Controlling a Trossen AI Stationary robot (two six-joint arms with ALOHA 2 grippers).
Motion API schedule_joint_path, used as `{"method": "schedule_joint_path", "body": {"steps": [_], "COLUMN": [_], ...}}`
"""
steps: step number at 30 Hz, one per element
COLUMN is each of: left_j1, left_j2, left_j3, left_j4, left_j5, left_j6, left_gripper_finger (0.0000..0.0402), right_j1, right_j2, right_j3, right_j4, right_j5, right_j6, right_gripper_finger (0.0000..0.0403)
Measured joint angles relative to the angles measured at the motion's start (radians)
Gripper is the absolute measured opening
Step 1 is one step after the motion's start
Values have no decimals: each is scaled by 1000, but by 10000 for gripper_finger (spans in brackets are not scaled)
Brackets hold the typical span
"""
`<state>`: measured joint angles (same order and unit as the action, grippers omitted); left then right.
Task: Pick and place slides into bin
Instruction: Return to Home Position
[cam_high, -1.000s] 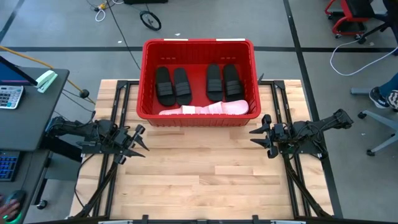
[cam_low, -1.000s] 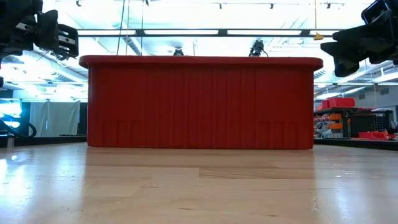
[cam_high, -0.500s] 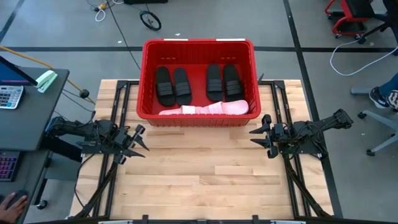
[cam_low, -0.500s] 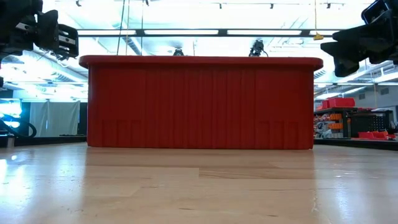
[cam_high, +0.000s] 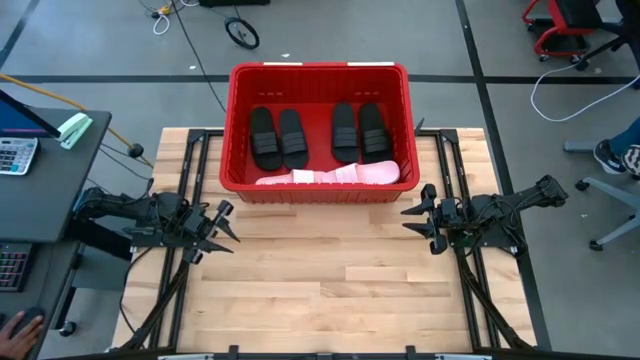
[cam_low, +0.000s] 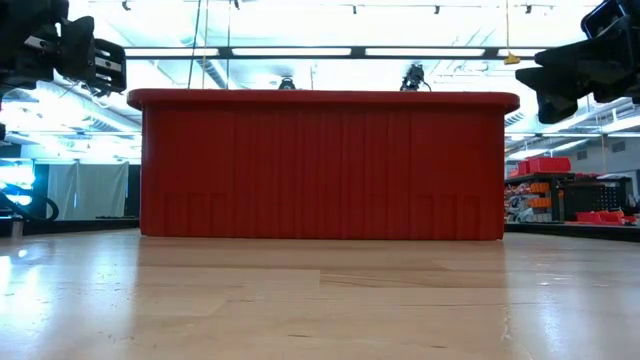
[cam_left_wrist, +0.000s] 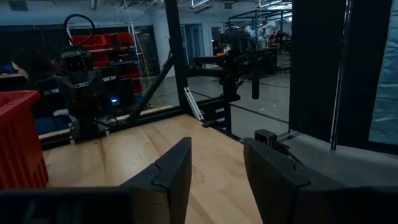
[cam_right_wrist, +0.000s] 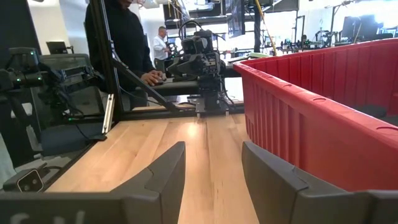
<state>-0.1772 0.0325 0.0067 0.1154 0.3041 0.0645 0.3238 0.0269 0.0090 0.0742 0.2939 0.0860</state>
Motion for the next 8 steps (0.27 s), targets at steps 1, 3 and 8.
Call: {"method": "schedule_joint_path", "body": {"steps": [1, 3, 8], "left_j1": [0, 0, 0], "left_j2": [0, 0, 0], "left_j3": [0, 0, 0], "left_j4": [0, 0, 0], "left_j5": [0, 0, 0], "left_j6": [0, 0, 0], "left_gripper_finger": [153, 152, 144], "right_j1": [0, 0, 0], "right_j2": [0, 0, 0], "right_j3": [0, 0, 0], "right_j4": [0, 0, 0], "right_j5": [0, 0, 0], "right_j6": [0, 0, 0], "right_gripper_finger": [164, 164, 164]}}
